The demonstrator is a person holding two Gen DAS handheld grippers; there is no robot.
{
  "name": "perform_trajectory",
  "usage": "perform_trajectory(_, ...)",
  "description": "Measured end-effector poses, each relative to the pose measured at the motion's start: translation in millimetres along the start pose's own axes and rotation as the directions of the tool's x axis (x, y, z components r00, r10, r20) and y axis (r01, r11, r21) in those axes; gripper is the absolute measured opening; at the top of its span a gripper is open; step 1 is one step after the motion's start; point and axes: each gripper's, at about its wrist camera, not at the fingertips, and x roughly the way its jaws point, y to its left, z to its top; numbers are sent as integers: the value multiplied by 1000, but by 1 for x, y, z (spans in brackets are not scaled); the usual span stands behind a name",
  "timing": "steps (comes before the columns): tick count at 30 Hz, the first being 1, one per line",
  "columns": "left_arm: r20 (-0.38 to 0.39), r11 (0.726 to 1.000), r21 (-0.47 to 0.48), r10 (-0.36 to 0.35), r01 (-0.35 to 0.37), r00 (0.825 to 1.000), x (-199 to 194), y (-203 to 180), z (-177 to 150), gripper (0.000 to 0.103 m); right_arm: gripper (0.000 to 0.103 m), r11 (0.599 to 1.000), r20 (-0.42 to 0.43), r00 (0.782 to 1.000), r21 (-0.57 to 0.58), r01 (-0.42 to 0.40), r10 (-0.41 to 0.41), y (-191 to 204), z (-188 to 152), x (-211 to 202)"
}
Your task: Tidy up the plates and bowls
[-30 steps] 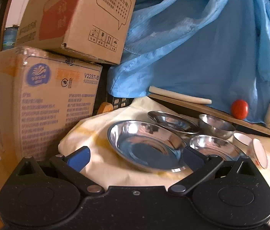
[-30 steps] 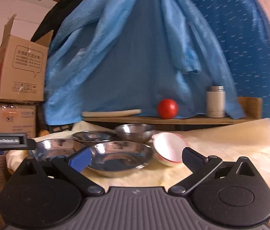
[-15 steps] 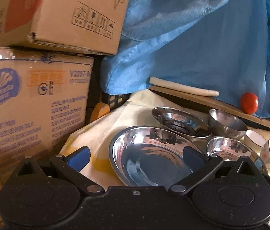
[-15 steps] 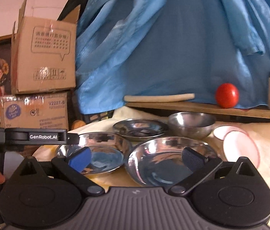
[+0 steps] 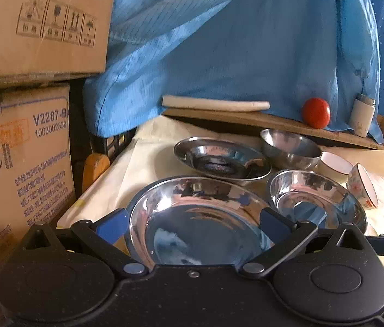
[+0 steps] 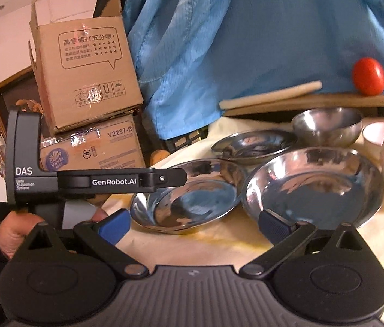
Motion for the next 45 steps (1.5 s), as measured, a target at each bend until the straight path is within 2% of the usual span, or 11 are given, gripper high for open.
perform_trajectory(4, -24, 999, -45, 5, -6, 1000, 4, 13, 1, 102, 98, 999, -22, 999, 37, -26, 27, -2, 0, 6)
perform_trajectory(8, -68, 995, -99, 8, -15, 998, 10, 25, -2, 102, 91, 996, -36, 999, 89, -11, 14, -8, -2, 15)
perform_trajectory(12, -91, 989, -146, -9, -5, 996, 13, 34, -5, 102, 81, 990, -48, 999, 139, 9, -2, -15, -2, 26)
perform_trajectory(16, -89, 983, -183, -21, 4, 996, 14, 41, -6, 95, 70, 985, -47, 999, 169, 34, -26, -17, -1, 34)
perform_trajectory(22, -84, 970, -244, -19, -2, 996, 15, 48, -7, 72, 48, 982, -49, 997, 176, 74, -66, -13, 1, 44)
perform_trajectory(24, -84, 966, -257, -10, -12, 996, 13, 50, -8, 60, 41, 980, -57, 995, 181, 86, -76, -13, 0, 46)
perform_trajectory(26, -87, 964, -266, -1, -22, 996, 13, 52, -9, 43, 34, 978, -59, 995, 186, 95, -85, -14, -1, 47)
perform_trajectory(27, -85, 963, -269, 5, -28, 996, 12, 53, -10, 40, 32, 977, -58, 994, 187, 102, -93, -14, -1, 47)
perform_trajectory(29, -83, 960, -278, 11, -33, 997, 11, 55, -11, 27, 30, 976, -55, 993, 182, 116, -107, -13, -2, 48)
perform_trajectory(32, -73, 956, -288, 36, -56, 997, 8, 58, -14, 14, 30, 978, -54, 990, 160, 137, -130, -10, -2, 48)
perform_trajectory(45, -43, 954, -286, 78, -87, 996, -26, 55, -29, 15, 30, 988, -48, 990, 74, 133, -130, 6, -3, 39)
